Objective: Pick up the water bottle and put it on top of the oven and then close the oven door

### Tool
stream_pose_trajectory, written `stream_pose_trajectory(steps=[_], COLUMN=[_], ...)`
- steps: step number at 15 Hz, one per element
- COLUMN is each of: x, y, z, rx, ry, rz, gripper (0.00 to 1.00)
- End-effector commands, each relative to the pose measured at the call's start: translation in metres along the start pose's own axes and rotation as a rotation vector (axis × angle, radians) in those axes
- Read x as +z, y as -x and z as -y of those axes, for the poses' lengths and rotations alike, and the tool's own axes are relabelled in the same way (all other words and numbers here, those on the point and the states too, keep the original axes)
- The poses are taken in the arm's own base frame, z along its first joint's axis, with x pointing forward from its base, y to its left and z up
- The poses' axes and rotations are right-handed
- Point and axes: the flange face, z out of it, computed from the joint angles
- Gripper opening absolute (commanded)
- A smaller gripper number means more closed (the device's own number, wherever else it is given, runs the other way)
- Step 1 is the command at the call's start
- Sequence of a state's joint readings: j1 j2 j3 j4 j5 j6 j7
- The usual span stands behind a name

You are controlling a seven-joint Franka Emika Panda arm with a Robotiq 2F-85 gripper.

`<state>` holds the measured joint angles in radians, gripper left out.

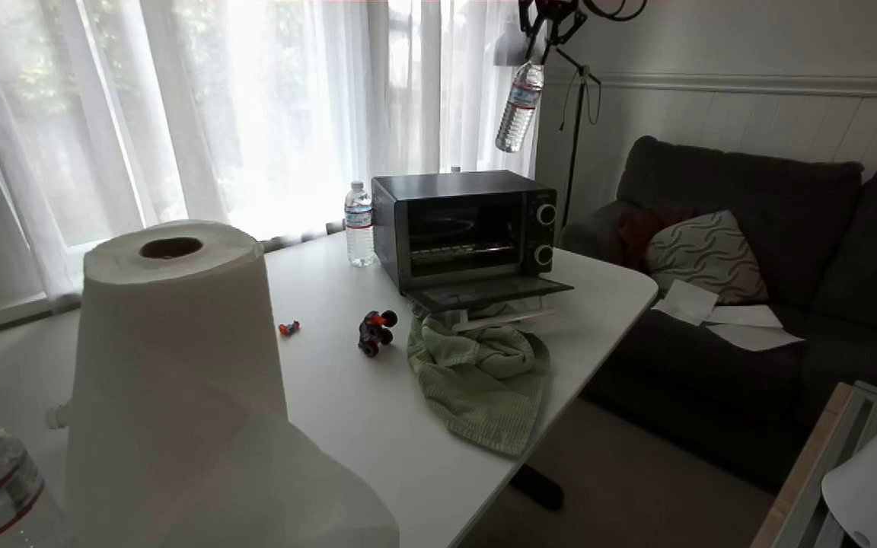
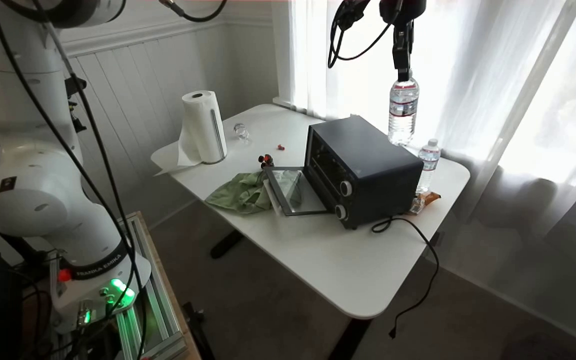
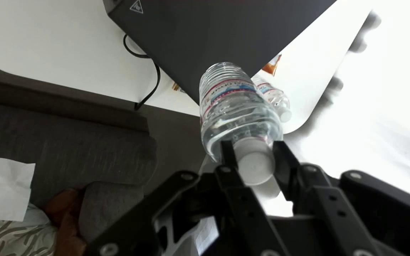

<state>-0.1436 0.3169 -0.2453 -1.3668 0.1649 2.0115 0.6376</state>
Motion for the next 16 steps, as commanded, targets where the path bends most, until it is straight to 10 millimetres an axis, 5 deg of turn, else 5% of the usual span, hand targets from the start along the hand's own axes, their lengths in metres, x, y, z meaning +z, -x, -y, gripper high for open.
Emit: stream_pose_trajectory(steps=[1,16], x=[-0.01,0.031], y=[0.008,0.008], z=[0.013,0.026], rx=[0.008,-0.023], ry=[0.022,0.117], rz=[0.022,0.025], gripper=[0.08,0.08])
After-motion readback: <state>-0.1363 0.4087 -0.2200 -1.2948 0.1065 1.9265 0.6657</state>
